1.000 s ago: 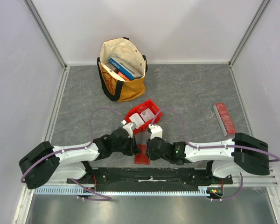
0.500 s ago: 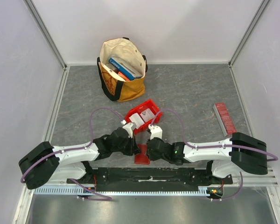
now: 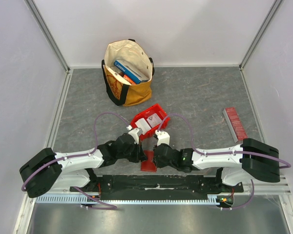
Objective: Put the credit cards into the card holder
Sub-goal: Close the card holder at the center of the board.
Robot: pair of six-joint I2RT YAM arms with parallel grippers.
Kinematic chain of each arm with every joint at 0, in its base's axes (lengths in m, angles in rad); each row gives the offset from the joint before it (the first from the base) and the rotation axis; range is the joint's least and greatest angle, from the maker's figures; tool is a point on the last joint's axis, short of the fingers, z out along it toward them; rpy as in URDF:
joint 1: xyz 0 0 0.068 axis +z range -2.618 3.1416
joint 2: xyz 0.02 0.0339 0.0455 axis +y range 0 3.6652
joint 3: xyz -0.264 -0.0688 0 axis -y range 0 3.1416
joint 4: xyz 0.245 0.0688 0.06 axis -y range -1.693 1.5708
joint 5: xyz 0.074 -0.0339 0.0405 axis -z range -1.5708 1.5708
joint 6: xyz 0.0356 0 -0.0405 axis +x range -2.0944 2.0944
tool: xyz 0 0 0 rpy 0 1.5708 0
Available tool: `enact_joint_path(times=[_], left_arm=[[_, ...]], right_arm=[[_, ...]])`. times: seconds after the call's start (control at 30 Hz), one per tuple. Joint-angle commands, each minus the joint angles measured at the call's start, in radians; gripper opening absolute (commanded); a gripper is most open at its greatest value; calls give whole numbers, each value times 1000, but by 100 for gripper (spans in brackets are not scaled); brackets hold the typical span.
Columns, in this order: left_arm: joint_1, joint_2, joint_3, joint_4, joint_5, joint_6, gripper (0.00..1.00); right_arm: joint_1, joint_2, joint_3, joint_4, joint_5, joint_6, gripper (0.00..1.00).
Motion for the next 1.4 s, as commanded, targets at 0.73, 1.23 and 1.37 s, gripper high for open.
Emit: enact_joint_path(times=[0.73, 1.23, 1.37], left_arm=[[-6, -12, -7, 1, -7, -10, 13], [-6, -14, -10, -2, -10, -10, 13], [-5, -14, -10, 0, -11, -10, 13]], right_arm=[[5, 59, 91, -19, 17, -33, 19], [21, 113, 100, -113, -17, -17, 7], [39, 142, 91, -114, -14, -8, 5]])
